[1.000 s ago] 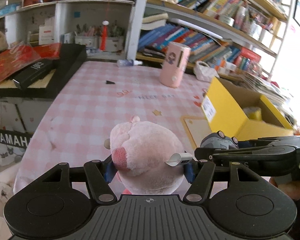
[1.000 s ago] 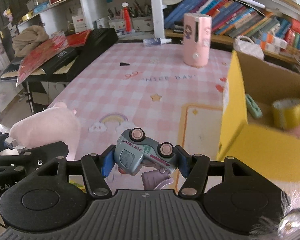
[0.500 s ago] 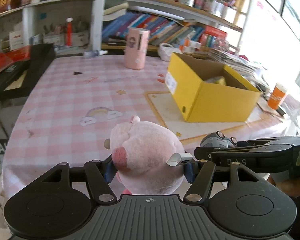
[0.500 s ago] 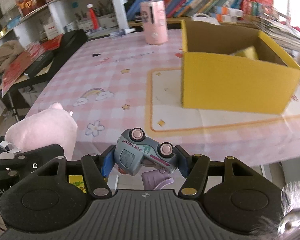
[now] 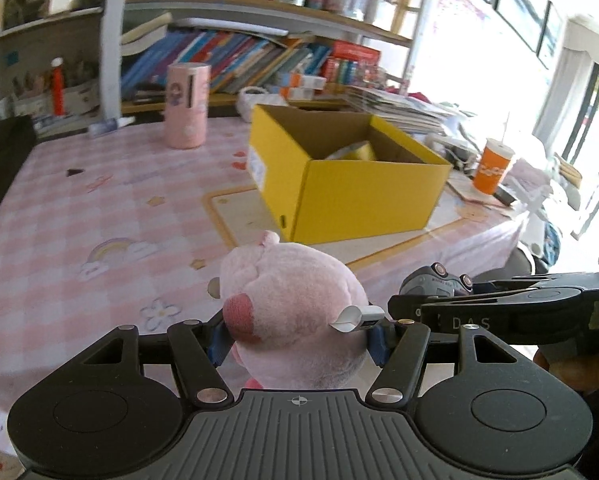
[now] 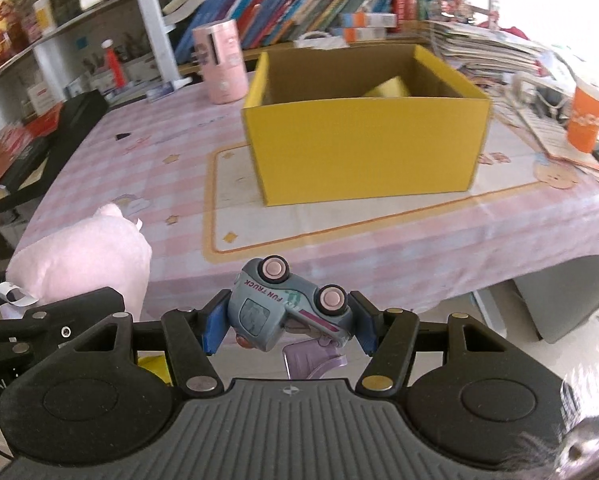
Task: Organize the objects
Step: 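Lift the plush pig and toy truck and carry both toward the yellow box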
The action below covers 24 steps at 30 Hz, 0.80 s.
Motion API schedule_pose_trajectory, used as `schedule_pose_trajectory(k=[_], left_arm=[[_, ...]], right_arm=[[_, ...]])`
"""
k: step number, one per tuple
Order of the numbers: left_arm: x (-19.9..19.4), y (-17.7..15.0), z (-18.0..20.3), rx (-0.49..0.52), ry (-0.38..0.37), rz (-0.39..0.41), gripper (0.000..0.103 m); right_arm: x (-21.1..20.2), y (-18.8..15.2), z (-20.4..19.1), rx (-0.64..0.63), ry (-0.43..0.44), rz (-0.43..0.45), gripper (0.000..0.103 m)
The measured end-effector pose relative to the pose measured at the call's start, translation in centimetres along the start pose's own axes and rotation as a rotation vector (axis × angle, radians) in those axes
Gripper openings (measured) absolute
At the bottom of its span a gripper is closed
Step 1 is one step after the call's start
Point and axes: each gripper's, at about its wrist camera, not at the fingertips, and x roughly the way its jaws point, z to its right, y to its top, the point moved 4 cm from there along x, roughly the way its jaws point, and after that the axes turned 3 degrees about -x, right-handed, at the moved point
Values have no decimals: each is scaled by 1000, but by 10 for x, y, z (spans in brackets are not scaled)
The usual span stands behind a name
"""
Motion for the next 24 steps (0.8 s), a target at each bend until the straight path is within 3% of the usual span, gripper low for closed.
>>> schedule_pose_trajectory(k=[11,24], left_arm=[[24,13,34,71,-85,-7,63],[50,48,54,96,-102,53,63]], right_arm=[[-7,2,42,77,-85,13,59],[5,35,72,60,-101,35,59]])
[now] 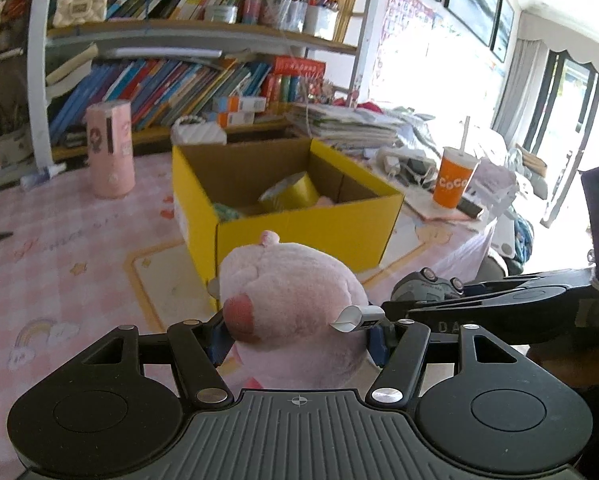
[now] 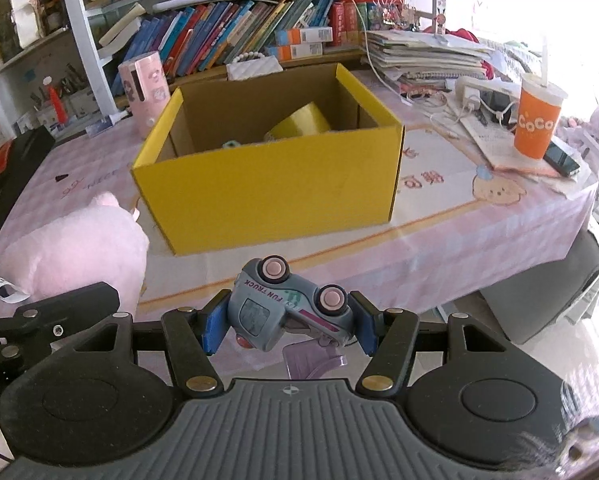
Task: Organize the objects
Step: 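Lift the plush pig and toy truck and carry both toward the yellow box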
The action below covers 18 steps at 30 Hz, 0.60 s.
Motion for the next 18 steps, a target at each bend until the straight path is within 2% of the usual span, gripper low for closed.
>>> schedule_pose_trajectory(k=[7,12,18], left_arm=[[14,34,6,-13,-23,96,63],[31,65,12,-4,-14,168,63],[66,88,12,-8,46,166,64]], right_arm=[[10,32,17,-19,9,43,59],[14,73,31,-38,22,137,59],[32,118,42,-117,42,223,59]])
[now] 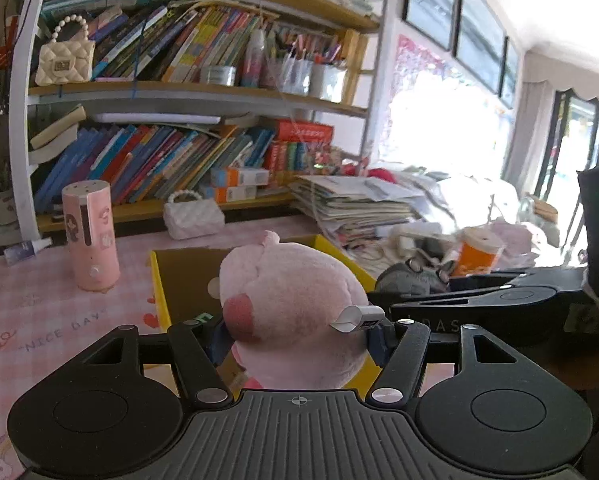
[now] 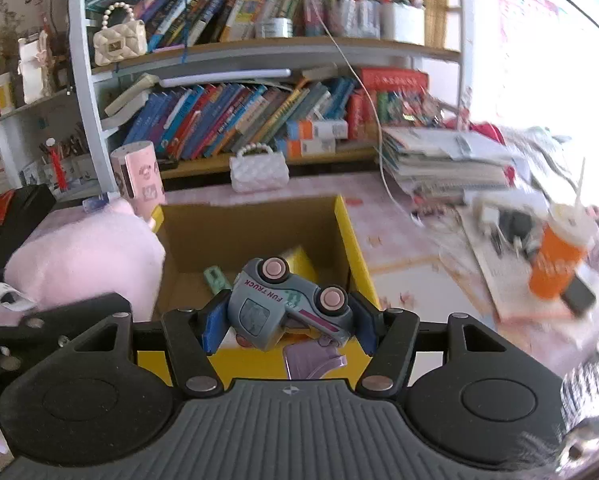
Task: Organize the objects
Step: 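Lift the plush pig and toy truck and carry both toward the yellow box, then lower into the box and open the left tool while the right tool releases the truck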
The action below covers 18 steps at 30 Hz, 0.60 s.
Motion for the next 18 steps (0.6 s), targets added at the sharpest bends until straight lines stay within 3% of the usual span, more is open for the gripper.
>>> schedule_pose_trajectory(k=[18], left_arm=[[84,-15,-12,-22,235,-190,64]], right_arm=[[102,-1,21,-104,180,-144,59]])
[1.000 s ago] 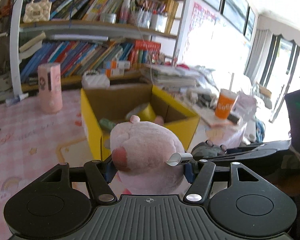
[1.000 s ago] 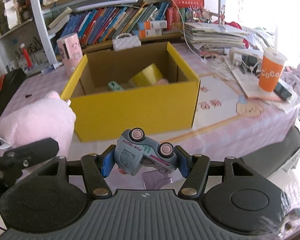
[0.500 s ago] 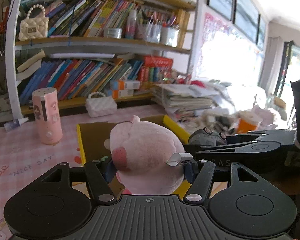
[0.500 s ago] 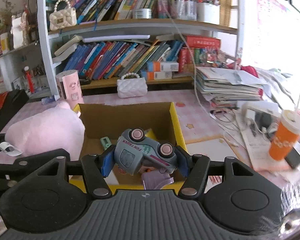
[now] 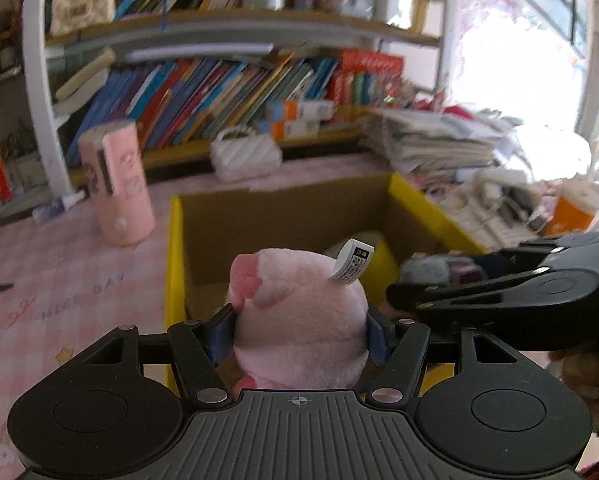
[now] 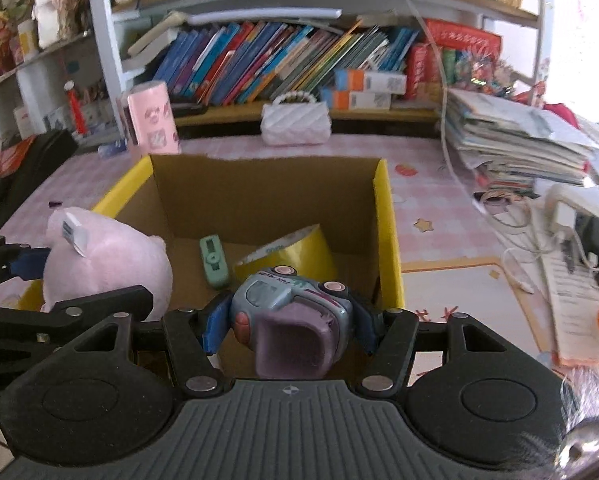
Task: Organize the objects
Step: 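Lower into the box and open the left tool while the right tool releases the truck, then withdraw both open tools from the yellow box back over the table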
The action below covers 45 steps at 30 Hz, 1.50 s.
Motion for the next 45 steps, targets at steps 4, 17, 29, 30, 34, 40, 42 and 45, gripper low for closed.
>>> schedule_pose_trajectory(k=[4,17,29,30,34,40,42,45], left_arm=[[9,-4,-7,-14,41,-23,64],[11,-1,-6,0,74,-23,69],[-13,0,-3,-56,77,63,84],[-16,1,-2,-63,73,71,84],[-28,1,0,-77,76,102,87],[-44,-3,-5,-108,90,122,87],[-51,-5,-8,-119,95,132,87],[-63,-10,-13,-138,102,151,87]], right_arm=[[9,1,-3,-44,34,-5,59],[25,8,-7,-128,50,-10,59],[26,9,-8,-134,63,-8,59],[25,8,-9,-137,63,-9,60],[24,7,-10,-136,64,-8,60],[12,5,-14,-98,69,11,59],[5,4,-17,-92,66,27,59],[-7,4,-22,-84,52,52,60]])
